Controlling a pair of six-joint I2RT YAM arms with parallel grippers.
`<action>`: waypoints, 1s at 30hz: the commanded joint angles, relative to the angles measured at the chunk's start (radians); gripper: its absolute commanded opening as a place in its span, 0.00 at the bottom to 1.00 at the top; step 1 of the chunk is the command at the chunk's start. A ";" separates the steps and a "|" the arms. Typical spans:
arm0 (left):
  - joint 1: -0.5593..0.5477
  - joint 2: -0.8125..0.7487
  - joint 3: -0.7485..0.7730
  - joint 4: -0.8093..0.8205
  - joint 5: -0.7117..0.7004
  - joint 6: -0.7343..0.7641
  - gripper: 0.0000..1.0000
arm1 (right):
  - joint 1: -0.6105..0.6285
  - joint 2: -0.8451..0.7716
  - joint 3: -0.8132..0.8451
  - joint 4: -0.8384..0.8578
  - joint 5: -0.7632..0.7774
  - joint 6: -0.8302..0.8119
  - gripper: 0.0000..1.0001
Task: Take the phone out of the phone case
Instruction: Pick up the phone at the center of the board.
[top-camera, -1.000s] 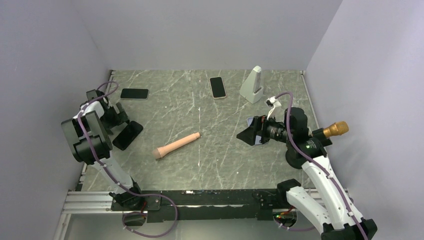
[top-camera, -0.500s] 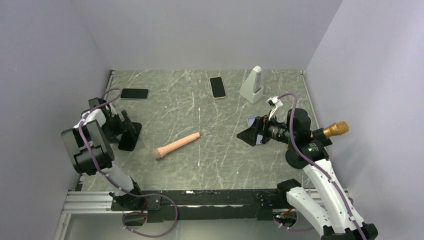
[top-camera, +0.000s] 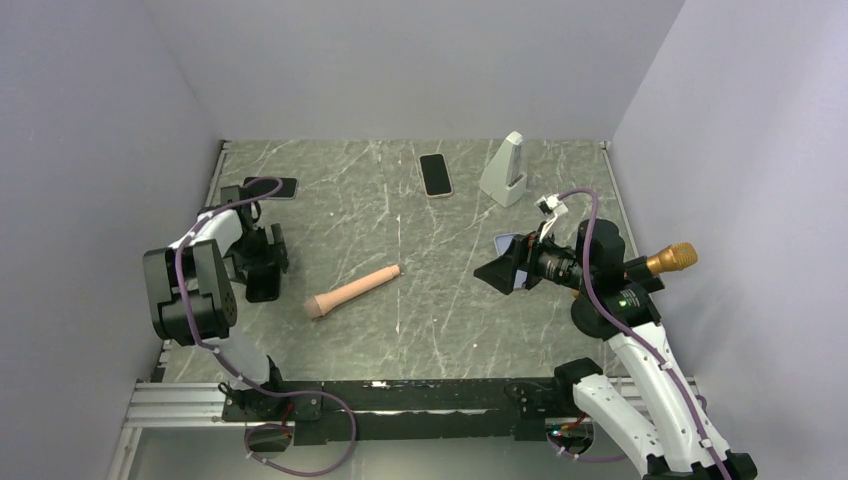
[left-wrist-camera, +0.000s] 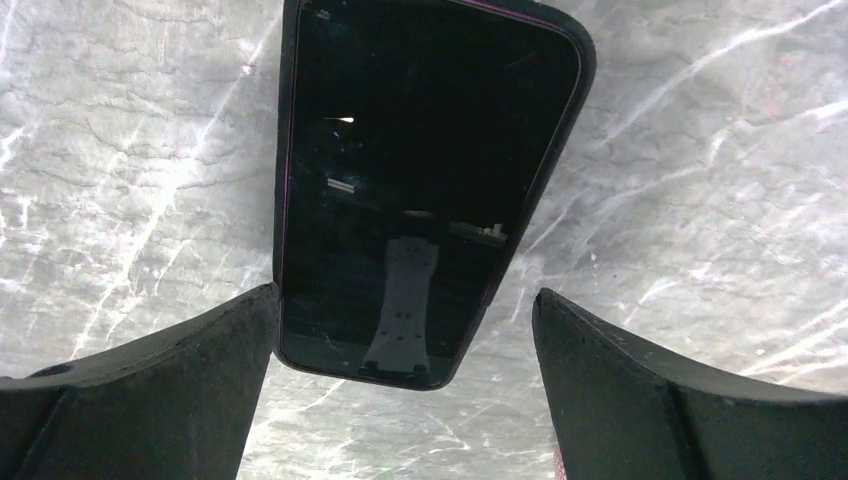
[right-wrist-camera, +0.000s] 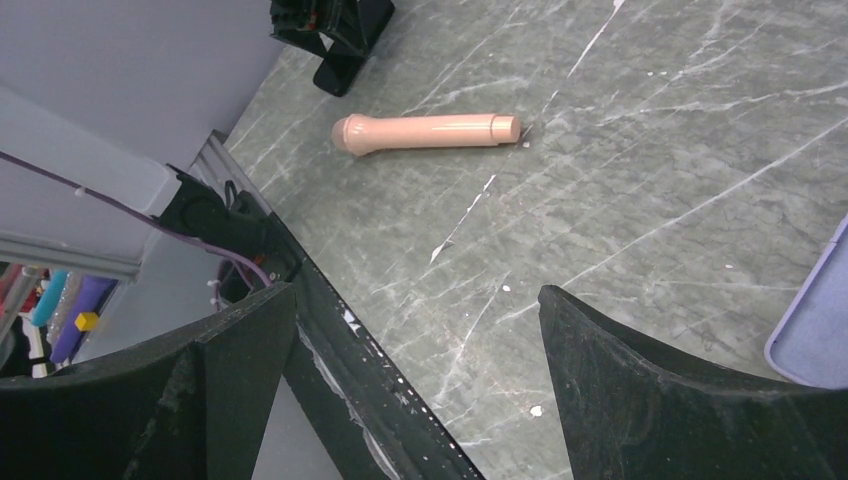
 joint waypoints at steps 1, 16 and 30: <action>-0.040 0.052 0.055 -0.015 -0.063 -0.035 0.99 | 0.005 -0.018 0.015 0.028 -0.004 0.003 0.94; -0.058 0.020 0.071 -0.009 -0.105 0.045 0.99 | 0.005 -0.002 0.020 0.030 0.000 0.008 0.95; -0.041 0.111 0.096 -0.015 -0.067 0.111 0.99 | 0.006 0.002 0.021 0.040 0.001 0.024 0.95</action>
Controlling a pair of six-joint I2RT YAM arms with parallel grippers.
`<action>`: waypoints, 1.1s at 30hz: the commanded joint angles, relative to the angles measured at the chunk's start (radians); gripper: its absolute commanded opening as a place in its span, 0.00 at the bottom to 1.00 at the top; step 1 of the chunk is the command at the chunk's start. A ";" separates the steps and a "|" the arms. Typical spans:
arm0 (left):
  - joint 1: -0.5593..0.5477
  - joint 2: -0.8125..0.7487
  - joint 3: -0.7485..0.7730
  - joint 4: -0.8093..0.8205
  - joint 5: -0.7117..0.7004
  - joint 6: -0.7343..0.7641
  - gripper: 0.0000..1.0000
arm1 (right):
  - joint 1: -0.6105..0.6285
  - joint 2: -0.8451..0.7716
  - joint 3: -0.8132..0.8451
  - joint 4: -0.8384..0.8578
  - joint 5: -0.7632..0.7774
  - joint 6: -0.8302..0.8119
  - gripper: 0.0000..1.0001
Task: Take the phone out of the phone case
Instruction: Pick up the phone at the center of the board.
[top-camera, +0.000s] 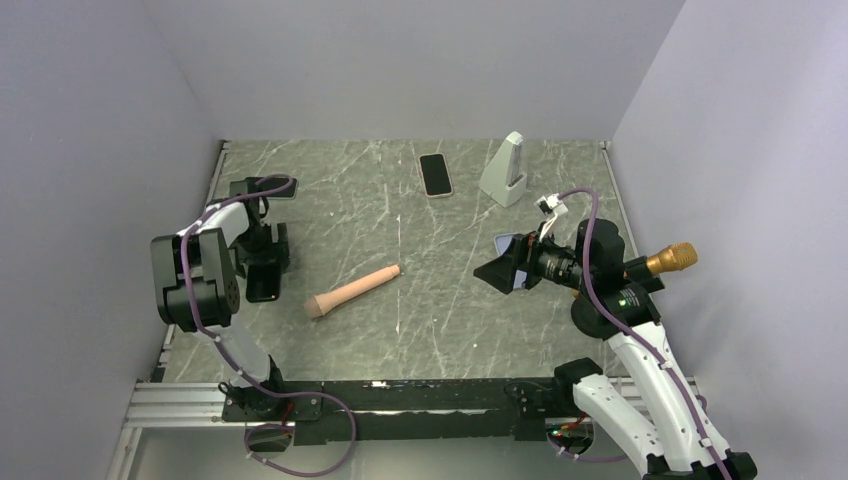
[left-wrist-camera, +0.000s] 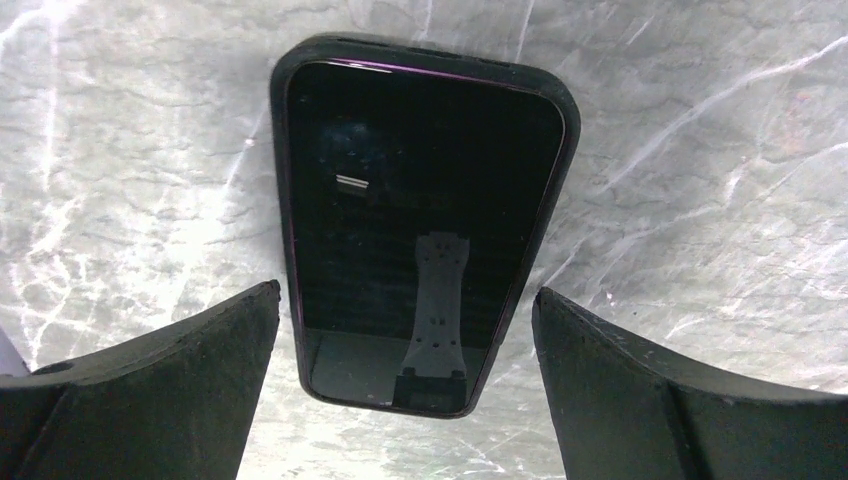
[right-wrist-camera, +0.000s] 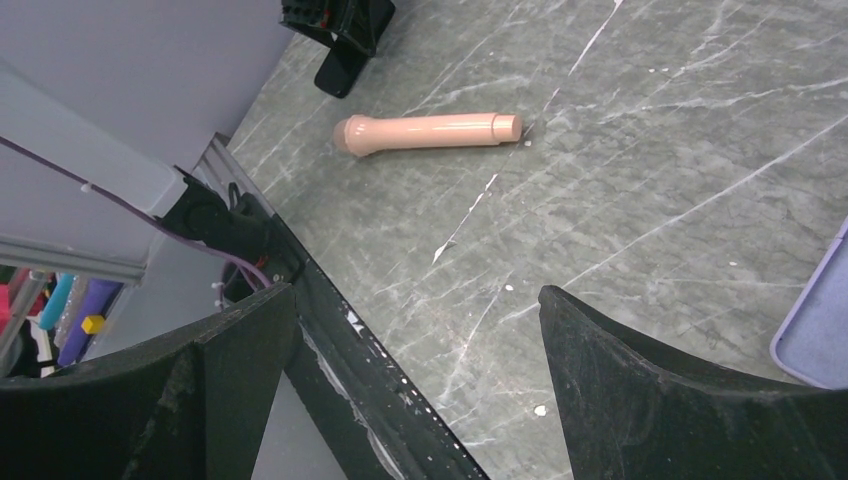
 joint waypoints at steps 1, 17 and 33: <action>0.016 0.026 0.015 0.000 0.042 0.031 0.99 | 0.004 -0.001 0.024 0.037 0.001 0.012 0.95; 0.052 0.058 -0.011 0.006 0.107 0.056 0.59 | 0.003 -0.016 0.023 0.049 0.000 0.049 0.95; -0.019 -0.178 -0.048 0.017 -0.055 0.010 0.00 | 0.005 0.011 0.004 0.088 0.012 0.100 0.95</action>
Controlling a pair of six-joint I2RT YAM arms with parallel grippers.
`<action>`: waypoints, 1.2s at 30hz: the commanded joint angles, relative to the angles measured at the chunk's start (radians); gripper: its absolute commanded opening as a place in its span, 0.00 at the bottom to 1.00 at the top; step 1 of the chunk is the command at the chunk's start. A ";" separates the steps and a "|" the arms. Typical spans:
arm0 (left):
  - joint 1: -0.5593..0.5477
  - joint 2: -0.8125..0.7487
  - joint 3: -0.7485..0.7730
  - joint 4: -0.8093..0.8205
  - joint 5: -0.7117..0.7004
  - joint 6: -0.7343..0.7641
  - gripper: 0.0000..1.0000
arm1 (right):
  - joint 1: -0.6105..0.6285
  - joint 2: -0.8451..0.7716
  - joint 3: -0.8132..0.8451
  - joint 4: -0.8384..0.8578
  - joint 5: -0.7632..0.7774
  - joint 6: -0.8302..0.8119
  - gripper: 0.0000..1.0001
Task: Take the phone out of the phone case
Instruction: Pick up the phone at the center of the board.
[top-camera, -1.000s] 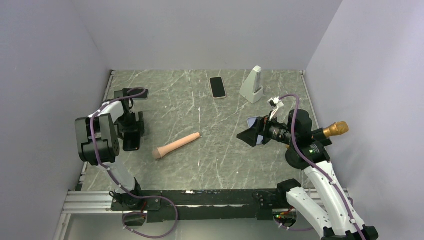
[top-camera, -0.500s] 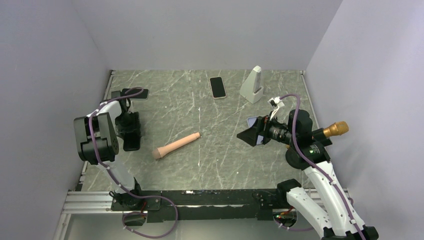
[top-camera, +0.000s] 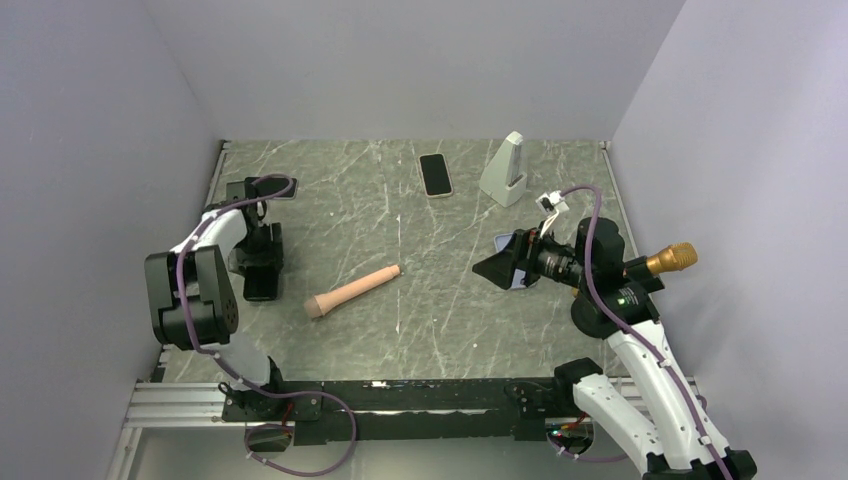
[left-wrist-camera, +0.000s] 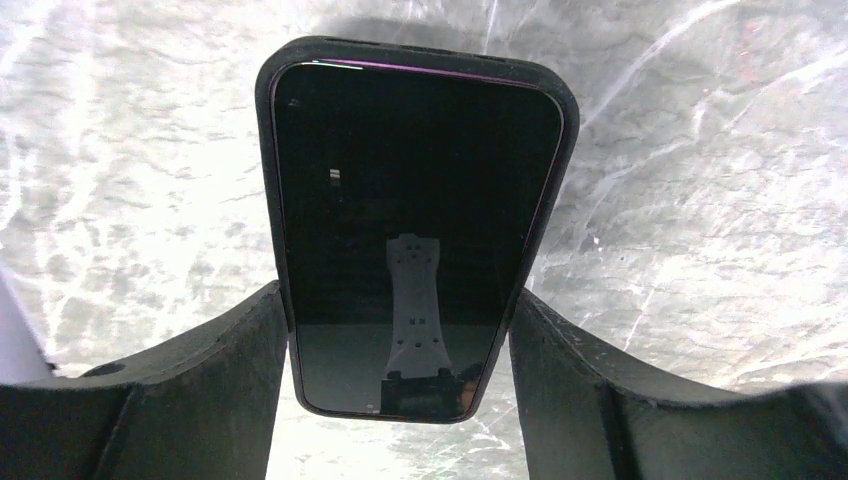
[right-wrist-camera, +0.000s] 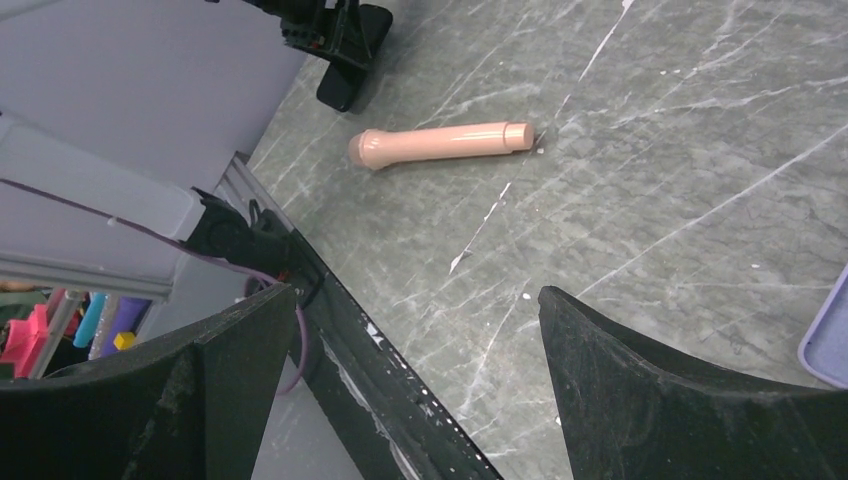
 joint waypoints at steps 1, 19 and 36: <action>-0.027 -0.107 0.010 0.011 -0.099 -0.024 0.00 | 0.004 0.009 0.003 0.068 0.012 0.037 0.95; -0.497 -0.735 -0.196 0.274 -0.027 0.092 0.00 | 0.004 0.222 0.092 0.048 0.077 0.094 0.94; -1.017 -0.808 -0.364 0.557 -0.144 0.462 0.00 | 0.229 0.536 0.306 0.056 -0.024 0.136 0.90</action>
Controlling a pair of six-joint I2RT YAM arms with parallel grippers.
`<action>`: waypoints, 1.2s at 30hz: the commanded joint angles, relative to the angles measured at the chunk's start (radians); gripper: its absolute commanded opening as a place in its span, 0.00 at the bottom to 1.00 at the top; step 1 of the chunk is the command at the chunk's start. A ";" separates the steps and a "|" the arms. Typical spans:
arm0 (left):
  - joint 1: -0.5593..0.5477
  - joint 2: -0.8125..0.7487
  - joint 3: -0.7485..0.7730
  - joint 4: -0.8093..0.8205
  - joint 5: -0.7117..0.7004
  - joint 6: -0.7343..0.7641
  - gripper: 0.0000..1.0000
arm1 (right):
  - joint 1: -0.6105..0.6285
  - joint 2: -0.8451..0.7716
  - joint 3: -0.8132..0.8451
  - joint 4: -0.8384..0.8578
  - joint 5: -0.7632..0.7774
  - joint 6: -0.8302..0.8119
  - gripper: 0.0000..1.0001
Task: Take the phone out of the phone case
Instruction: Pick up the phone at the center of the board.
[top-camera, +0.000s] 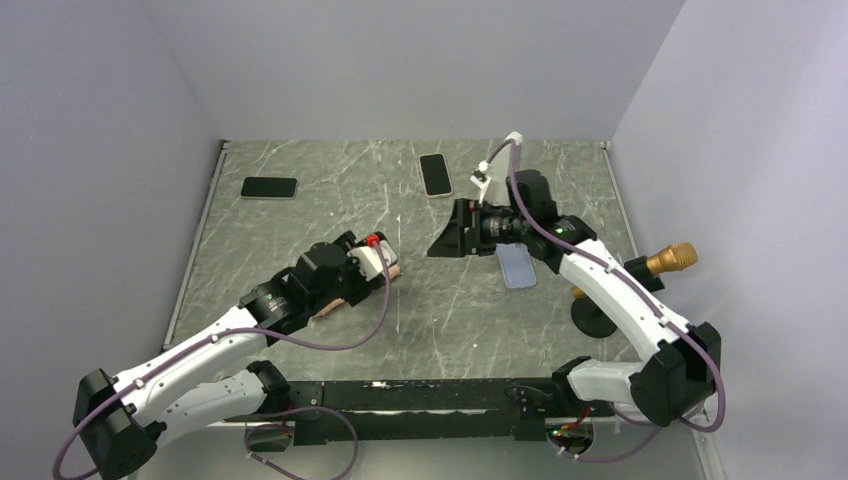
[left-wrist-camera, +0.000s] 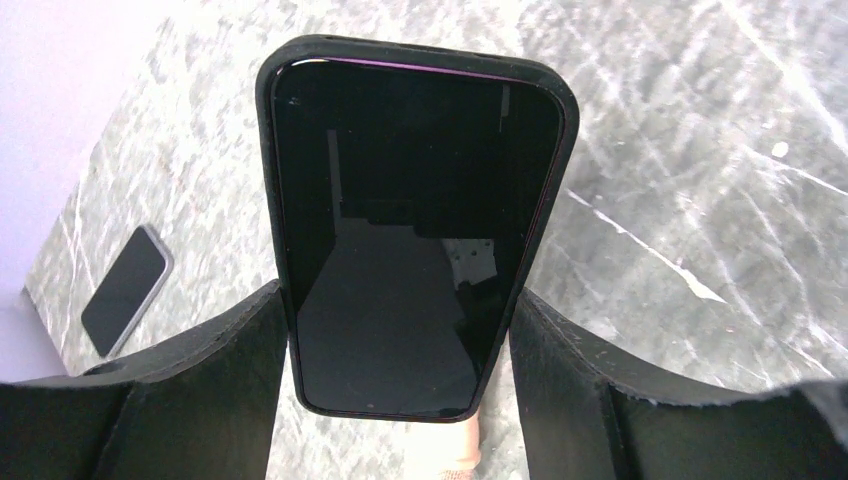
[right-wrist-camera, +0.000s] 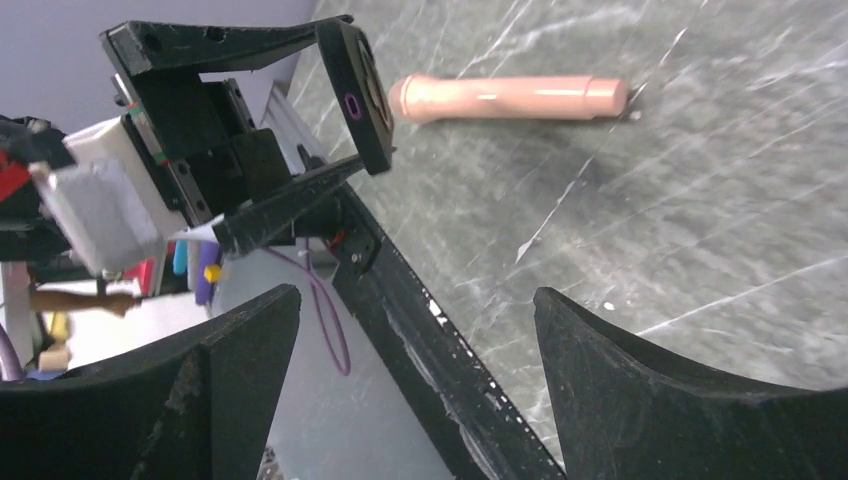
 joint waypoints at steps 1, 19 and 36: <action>-0.076 -0.033 -0.021 0.185 -0.023 0.088 0.00 | 0.075 0.053 0.044 0.045 0.004 0.047 0.89; -0.220 -0.034 -0.085 0.230 -0.075 0.112 0.00 | 0.301 0.299 0.153 0.070 0.131 0.088 0.61; -0.222 -0.261 -0.253 0.375 0.113 0.226 0.00 | 0.322 0.178 0.190 0.028 0.223 0.169 0.68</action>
